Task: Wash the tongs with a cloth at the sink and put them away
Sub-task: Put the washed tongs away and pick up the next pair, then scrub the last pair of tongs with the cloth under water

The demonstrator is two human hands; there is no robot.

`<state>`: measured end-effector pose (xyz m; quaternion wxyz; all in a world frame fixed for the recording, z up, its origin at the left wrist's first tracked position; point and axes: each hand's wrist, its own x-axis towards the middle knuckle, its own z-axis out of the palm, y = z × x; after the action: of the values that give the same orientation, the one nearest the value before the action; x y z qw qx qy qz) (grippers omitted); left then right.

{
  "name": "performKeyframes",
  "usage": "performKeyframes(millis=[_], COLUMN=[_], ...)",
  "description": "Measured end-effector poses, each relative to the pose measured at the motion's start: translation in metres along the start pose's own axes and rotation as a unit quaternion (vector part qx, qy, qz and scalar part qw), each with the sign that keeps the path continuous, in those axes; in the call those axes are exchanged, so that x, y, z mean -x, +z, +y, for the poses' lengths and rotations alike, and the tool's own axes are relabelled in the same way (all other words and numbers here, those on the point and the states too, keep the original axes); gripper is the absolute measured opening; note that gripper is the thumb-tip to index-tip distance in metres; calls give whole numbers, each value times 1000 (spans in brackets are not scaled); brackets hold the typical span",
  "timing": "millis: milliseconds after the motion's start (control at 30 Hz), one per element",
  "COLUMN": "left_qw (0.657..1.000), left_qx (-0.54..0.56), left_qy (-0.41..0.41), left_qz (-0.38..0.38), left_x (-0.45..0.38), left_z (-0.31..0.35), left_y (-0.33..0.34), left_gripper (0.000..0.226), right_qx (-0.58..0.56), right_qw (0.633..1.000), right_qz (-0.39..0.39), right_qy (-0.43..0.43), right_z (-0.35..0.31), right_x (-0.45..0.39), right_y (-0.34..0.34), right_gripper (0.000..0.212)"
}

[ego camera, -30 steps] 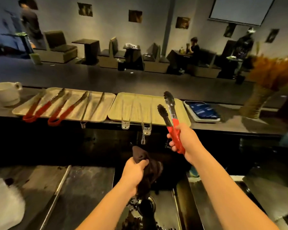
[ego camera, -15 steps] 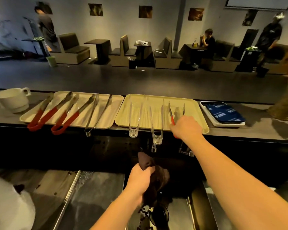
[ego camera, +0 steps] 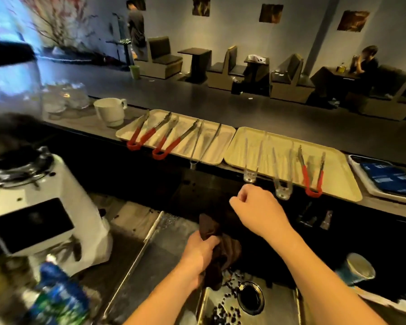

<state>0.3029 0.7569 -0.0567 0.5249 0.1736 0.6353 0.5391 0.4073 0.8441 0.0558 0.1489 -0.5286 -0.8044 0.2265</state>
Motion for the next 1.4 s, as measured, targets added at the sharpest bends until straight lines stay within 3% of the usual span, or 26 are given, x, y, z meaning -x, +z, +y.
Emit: performKeyframes(millis=[200,333,567,767,867,1033,1100,1200,1300,1400], left_qw=[985,961,886,838,830,828,830,834,836,831], left_qx=[110,187,313,366,339,311,290,267,249,275], left_qy=[-64,-38,-9,-26,-49,-44,-50,-44,-42,-36], left_qz=[119,201,341,404,440,464,474,480,487,483], left_x=[37,72,145,172,170,154,147,145,149,158], left_z=[-27,-49,-90,-120,-131,-144,-152,-159,-164,-170], left_y=[-102,-184,-303,-384,-413,-445,-458,-466,-470,-474], left_gripper=[38,21,16,16,12,33,29,16,7,14], right_qx=[-45,-81,-90,-59,-30,161,212,182,128,119], right_qw=[981,939,901,894,886,876,867,896,933,929], right_qz=[-167,-307,-369,-360,-363,-348,-333,-287,-272,-286], right_qy=[-87,-130,-208,-259,-286,-292,-305,-285,-196,-203], right_z=[-67,-125,-225,-277,-291,-297,-290,-282,-285,-289], right_x=[30,64,124,151,153,142,141,140,142,145], right_y=[100,180,291,361,399,463,482,497,504,496], right_gripper=[17,12,14,11,24,44,46,45,52,44])
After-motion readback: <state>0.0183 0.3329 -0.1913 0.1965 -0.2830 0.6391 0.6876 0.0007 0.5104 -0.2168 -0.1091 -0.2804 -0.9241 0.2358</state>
